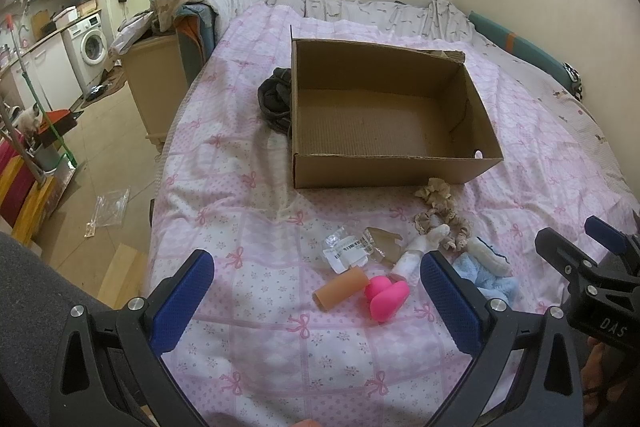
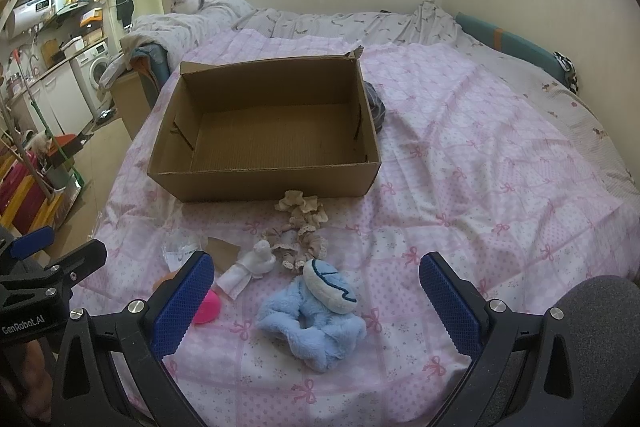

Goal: Organize soft objects

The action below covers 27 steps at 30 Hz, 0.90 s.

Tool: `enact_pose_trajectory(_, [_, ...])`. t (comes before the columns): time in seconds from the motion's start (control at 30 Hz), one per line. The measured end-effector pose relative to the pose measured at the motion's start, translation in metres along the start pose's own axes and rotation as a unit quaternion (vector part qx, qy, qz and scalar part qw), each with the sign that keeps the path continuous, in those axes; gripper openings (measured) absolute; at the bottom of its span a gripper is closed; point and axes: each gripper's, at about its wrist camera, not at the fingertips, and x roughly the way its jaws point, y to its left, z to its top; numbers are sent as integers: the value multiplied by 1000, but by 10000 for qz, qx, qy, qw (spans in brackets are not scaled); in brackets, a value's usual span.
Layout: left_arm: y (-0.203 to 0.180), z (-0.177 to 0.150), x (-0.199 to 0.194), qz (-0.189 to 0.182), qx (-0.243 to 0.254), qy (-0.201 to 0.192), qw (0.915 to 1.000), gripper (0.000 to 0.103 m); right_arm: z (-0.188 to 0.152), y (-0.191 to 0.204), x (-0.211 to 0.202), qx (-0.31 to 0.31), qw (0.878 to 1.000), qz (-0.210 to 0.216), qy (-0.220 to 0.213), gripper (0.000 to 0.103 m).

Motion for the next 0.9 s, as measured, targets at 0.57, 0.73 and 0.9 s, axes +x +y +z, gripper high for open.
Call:
enact_pose_trajectory(0.57, [1, -1, 0, 0, 9, 11, 10000, 103, 0, 0, 0, -1, 10000, 2, -2, 103])
enact_pose_trajectory(0.73, [1, -1, 0, -3, -2, 35, 10000, 103, 0, 0, 0, 6, 10000, 4, 5, 103])
enact_pose_trajectory(0.9, [5, 3, 3, -96, -93, 232, 9996, 103, 4, 3, 1, -45, 9999, 73, 51, 103])
